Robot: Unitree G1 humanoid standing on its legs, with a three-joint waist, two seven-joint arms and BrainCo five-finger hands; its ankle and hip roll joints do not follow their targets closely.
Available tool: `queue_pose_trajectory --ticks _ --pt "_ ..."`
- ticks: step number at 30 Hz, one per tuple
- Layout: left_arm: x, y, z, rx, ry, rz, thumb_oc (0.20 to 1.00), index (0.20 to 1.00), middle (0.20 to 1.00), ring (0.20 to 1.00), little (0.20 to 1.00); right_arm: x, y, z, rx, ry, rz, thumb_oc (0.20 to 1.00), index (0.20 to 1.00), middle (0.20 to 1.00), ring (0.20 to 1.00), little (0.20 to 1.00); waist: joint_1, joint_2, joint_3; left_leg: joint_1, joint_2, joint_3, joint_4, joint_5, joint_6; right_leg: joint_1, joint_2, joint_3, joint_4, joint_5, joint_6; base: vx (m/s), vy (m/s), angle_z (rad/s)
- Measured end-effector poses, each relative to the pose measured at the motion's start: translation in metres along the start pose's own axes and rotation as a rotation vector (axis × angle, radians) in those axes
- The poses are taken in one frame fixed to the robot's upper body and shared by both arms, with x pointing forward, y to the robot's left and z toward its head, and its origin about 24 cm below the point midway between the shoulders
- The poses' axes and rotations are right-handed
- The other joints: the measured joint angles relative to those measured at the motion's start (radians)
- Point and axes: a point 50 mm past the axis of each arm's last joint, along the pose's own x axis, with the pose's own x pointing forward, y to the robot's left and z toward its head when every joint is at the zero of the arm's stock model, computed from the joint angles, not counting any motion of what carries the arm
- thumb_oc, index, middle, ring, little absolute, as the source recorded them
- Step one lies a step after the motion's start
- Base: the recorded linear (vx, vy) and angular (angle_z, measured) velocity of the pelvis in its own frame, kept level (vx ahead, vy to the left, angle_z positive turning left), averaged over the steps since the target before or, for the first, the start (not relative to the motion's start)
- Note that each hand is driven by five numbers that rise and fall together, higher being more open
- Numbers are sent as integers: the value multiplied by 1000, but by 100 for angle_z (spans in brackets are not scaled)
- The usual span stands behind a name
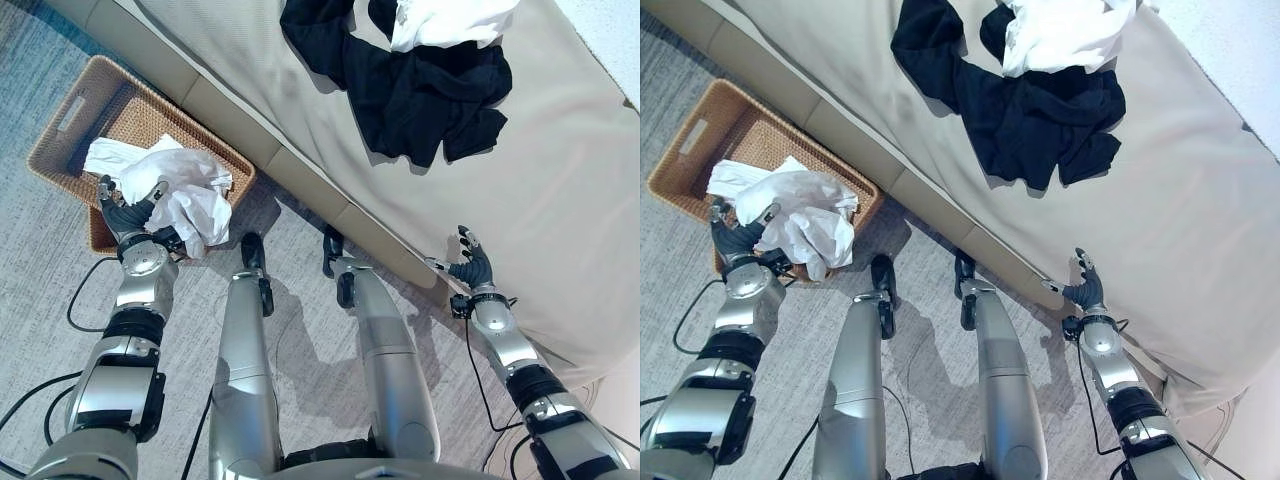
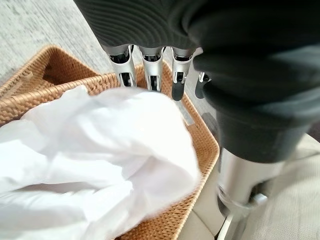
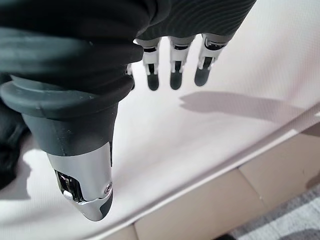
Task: Pick up clothes into the bucket
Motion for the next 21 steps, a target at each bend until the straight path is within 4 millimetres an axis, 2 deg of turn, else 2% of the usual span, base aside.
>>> queue_pose_trajectory --ticks 5,9,10,11,12,19,21 --pt "0 2 -3 16 12 49 1000 1000 1000 1000 1000 -2 12 -1 17 7 30 1000 1000 1000 1000 1000 1 0 0 66 -2 11 -49 11 2 57 -5 2 -32 1 1 0 0 2" --pt "-5 6 -11 49 18 75 1000 1000 1000 1000 1000 -9 35 -8 76 43 77 1000 1000 1000 1000 1000 11 0 0 170 -12 18 -135 28 2 145 -12 2 -88 2 3 -20 -5 5" --pt "-7 4 -14 50 23 71 1000 1000 1000 1000 1000 -12 40 -13 78 65 100 1000 1000 1000 1000 1000 18 0 0 197 -19 20 -164 53 3 165 -18 2 -105 26 5 -88 -10 6" --pt "-7 5 -12 38 18 75 1000 1000 1000 1000 1000 -13 43 -14 67 69 123 1000 1000 1000 1000 1000 20 0 0 218 -20 18 -191 43 -2 182 -18 2 -123 11 2 3 -16 5" --pt "-8 7 -15 46 25 77 1000 1000 1000 1000 1000 -14 45 -16 65 78 136 1000 1000 1000 1000 1000 24 0 0 228 -21 20 -204 61 -5 190 -19 1 -130 29 6 -74 -9 5" --pt "-14 23 -30 104 35 59 1000 1000 1000 1000 1000 -26 49 -45 140 213 234 1000 1000 1000 1000 1000 64 3 0 412 -24 19 -358 96 -15 349 -21 -15 -229 32 2 17 -24 5" --pt "-16 25 -33 105 36 37 1000 1000 1000 1000 1000 -27 49 -47 146 222 248 1000 1000 1000 1000 1000 68 3 0 459 -25 18 -405 115 -21 390 -20 -21 -262 36 0 32 -32 6"
